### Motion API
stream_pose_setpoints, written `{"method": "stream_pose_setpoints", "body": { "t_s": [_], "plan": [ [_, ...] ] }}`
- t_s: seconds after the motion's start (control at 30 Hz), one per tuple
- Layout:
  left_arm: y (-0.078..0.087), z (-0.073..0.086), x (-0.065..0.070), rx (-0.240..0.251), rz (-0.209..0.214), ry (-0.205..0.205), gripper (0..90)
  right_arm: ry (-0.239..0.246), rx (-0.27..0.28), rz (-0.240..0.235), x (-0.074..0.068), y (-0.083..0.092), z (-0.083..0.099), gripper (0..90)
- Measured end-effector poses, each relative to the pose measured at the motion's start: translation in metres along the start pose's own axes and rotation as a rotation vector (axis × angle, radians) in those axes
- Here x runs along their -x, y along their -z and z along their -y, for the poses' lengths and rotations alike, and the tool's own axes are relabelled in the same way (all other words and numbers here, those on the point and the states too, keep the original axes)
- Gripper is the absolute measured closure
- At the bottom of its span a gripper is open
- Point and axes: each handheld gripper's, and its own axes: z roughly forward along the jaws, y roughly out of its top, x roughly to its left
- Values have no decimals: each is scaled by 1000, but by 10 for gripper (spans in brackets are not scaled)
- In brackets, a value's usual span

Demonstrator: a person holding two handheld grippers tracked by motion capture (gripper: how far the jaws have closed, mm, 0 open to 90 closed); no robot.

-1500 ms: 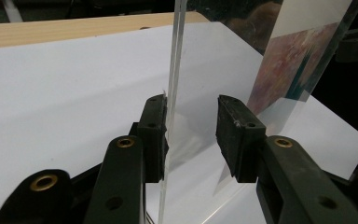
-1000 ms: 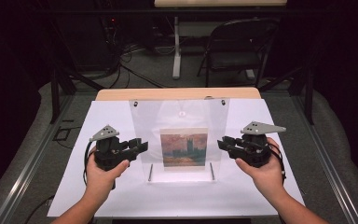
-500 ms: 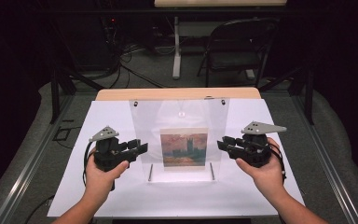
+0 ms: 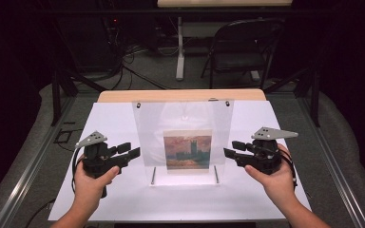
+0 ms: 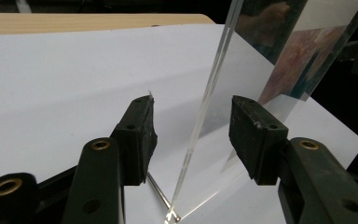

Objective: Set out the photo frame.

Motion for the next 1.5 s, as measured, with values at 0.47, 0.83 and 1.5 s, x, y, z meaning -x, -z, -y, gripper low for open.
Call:
{"method": "stream_pose_setpoints", "body": {
  "t_s": [0.47,0.83,1.5],
  "plan": [
    [2,41,-18,24,-103,-2,473,-36,47,88,8,4,44,447],
    [-28,81,-34,6,-188,-12,434,-36,16,192,17,-13,97,444],
    [-40,96,-39,-36,-197,-34,435,-53,-30,196,27,-32,116,447]
  ]
}}
